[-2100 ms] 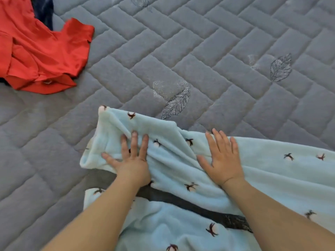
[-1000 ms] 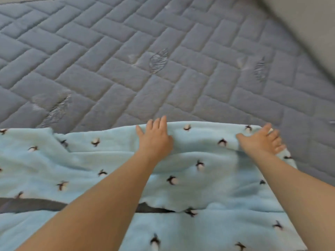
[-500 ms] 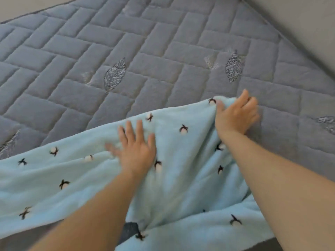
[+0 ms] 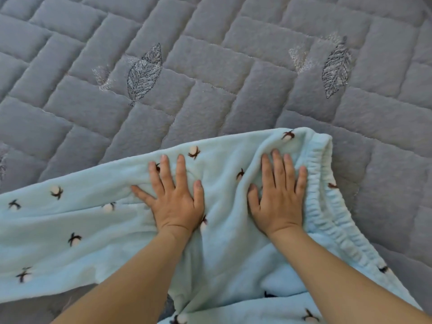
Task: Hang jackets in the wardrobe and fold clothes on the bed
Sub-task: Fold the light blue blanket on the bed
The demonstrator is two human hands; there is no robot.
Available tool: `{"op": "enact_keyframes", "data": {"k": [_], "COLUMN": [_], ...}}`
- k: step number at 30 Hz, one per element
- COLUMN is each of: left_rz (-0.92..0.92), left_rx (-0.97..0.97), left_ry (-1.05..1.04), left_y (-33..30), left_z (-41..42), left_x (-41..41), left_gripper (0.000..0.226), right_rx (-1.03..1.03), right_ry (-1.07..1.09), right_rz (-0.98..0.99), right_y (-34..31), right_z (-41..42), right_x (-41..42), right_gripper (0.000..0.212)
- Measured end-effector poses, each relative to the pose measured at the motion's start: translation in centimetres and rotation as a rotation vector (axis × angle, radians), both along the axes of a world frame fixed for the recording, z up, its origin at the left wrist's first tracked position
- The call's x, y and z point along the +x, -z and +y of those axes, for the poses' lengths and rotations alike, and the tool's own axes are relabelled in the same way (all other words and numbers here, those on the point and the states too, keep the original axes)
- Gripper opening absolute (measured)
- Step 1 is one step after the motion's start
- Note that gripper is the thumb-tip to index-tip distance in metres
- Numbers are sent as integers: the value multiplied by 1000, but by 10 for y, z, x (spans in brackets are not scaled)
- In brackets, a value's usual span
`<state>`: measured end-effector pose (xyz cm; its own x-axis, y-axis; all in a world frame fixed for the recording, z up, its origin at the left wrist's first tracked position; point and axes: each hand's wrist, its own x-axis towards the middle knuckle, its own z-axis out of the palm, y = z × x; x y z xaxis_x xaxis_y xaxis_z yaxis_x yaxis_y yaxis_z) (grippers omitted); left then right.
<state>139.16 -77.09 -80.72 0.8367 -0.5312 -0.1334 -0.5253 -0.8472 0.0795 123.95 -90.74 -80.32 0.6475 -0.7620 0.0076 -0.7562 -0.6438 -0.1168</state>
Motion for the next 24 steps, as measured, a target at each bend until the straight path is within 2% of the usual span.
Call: {"op": "enact_keyframes", "data": {"k": [7,11,14,15,17,19,20,21,24], "left_rz": [-21,77,110,90,105,133,136,153,235], "left_rx": [-23,23,-85,-156,-218,-138,-65,6,127], "left_ry": [26,59,242,344,608,890,965,978,837], "left_y": [2,-14,-38,-50,-66,-68,-69,-71,-86], "left_z": [3,5,32,51,99,151,172,187,195], "left_x": [-1,6,-19,-42,-100,-150,-168,-181,-198], "left_gripper": [68,73,72,69,66,64,64,66,70], "right_rx": [11,43,57,64,108,258,353,428,515], "right_ry": [-28,-106,-100,-36,231,614,778,871,923], "right_rz": [-51,77,186,226,246,207,177,146,-69], "right_y": [-11,-26,-34,-35,-37,-41,-45,-50,-64], "right_z": [7,41,59,61,67,73,79,86,117], "right_x": [-18,-94,-161,-179,-213,-239,-245,-247,-227], "right_gripper": [69,70,71,71,74,81,84,86,83]}}
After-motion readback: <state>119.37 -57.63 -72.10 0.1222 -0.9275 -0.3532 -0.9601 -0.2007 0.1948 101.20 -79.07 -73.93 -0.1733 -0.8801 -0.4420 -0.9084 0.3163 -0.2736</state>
